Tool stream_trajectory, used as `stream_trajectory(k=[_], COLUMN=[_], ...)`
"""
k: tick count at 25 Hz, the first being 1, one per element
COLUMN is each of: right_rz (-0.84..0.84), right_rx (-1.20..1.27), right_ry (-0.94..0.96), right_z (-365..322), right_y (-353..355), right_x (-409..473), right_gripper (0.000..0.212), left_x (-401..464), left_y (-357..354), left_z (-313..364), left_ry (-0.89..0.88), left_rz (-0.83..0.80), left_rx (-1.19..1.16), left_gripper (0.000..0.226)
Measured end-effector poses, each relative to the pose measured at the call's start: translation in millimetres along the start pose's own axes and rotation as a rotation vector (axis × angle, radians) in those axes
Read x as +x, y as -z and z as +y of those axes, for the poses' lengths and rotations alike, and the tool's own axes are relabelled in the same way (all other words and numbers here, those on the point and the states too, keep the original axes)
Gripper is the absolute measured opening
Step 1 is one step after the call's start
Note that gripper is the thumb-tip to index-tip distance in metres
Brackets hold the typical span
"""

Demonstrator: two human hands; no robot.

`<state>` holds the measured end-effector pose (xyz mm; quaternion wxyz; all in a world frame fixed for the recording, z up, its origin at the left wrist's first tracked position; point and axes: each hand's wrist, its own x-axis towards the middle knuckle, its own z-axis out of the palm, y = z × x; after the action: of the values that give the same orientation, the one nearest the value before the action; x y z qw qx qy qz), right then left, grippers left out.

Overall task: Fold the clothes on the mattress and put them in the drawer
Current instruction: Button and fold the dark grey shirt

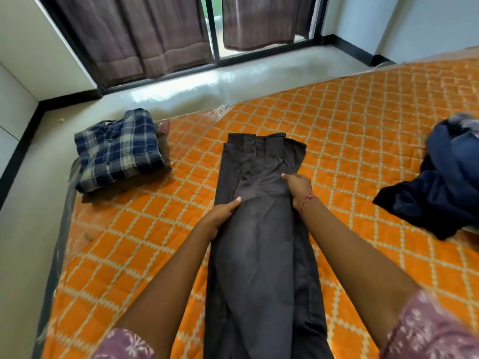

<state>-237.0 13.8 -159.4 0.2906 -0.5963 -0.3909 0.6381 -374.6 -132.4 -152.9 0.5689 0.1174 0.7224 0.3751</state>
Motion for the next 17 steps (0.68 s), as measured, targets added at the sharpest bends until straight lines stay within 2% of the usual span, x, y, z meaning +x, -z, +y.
stream_trajectory(k=[1, 4, 5, 7, 10, 13, 14, 16, 17], right_rz=[0.029, 0.053, 0.059, 0.08, 0.046, -0.016, -0.061, -0.118, -0.041], right_rx=[-0.033, -0.078, -0.082, -0.272, -0.669, -0.648, -0.7, -1.064, -1.269], right_ry=[0.003, -0.002, 0.006, 0.067, 0.206, 0.185, 0.171, 0.23, 0.327], right_z=[13, 55, 70, 96, 124, 133, 131, 128, 124], right_y=[2, 12, 16, 28, 44, 65, 76, 96, 101], right_x=[-25, -125, -161, -229, -287, -295, -290, -288, -286], right_gripper=[0.022, 0.061, 0.07, 0.079, 0.074, 0.051, 0.045, 0.043, 0.045], left_x=[-10, -44, -54, -69, -83, -92, -95, -104, -107], left_y=[5, 9, 8, 3, -6, -13, -15, -22, -26], left_z=[-7, -35, -44, -66, -87, -101, -107, -116, -117], left_ry=[0.018, 0.055, 0.037, -0.107, -0.355, -0.474, -0.496, -0.488, -0.487], left_rz=[-0.026, -0.063, -0.048, 0.103, 0.386, 0.497, 0.524, 0.622, 0.671], left_rx=[-0.018, -0.01, 0.005, 0.071, 0.158, 0.22, 0.327, 0.668, 0.832], left_gripper=[0.049, 0.039, 0.036, 0.03, 0.024, 0.024, 0.028, 0.042, 0.048])
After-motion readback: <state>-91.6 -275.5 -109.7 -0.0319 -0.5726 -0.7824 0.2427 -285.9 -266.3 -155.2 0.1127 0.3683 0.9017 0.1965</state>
